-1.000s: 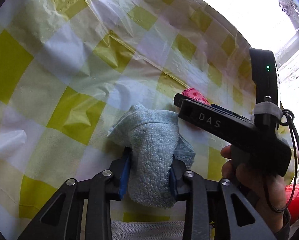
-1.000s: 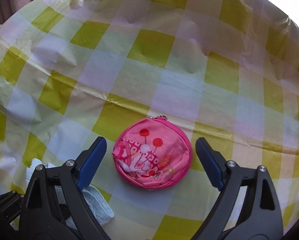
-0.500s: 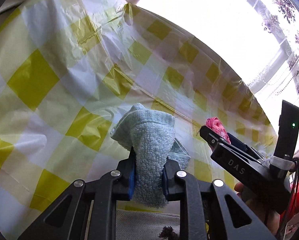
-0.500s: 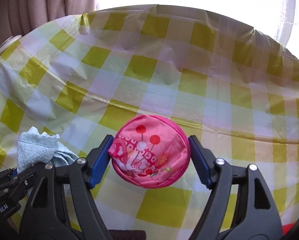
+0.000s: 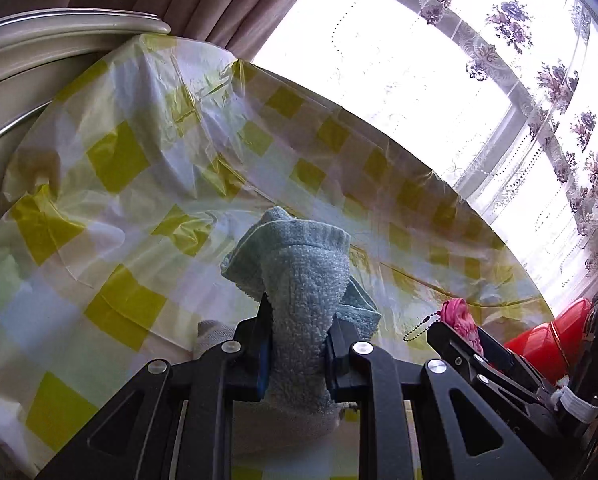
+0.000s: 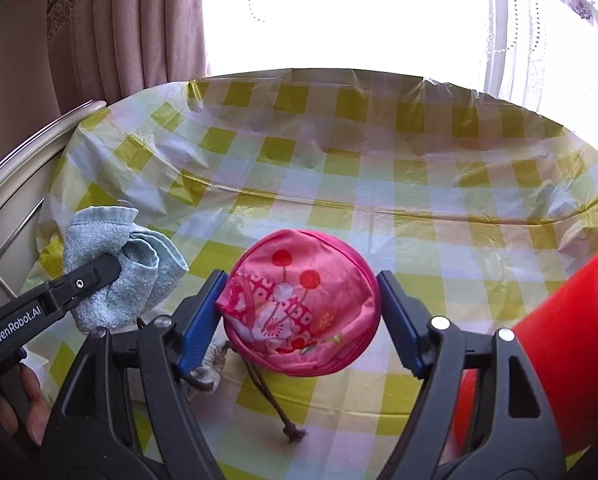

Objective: Organize soft objects
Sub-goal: 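Carry the blue towel and pink pouch over the box with both tools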

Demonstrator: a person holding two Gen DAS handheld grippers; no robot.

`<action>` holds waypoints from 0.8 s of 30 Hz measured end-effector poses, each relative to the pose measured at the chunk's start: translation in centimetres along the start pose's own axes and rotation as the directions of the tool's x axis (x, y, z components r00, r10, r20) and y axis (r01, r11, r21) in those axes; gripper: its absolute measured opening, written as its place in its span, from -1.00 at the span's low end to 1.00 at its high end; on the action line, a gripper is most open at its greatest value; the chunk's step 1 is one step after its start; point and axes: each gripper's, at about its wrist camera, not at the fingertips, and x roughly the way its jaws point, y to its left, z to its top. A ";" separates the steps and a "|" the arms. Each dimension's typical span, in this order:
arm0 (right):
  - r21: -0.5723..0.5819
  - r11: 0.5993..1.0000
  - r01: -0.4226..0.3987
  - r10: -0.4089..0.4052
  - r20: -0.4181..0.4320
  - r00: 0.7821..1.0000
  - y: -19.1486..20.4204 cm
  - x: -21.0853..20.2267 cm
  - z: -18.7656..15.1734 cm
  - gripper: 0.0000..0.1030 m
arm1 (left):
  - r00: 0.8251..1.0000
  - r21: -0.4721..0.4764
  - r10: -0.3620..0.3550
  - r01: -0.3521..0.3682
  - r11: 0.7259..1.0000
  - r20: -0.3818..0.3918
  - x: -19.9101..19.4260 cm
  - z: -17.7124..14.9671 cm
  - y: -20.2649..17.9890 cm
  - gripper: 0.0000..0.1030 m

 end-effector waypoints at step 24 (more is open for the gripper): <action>0.151 0.981 0.117 -0.112 -0.042 0.993 -9.6 -16.7 -13.0 0.50 | 0.972 0.193 -0.163 0.194 0.962 -0.167 -7.3 -12.1 -11.5 -0.58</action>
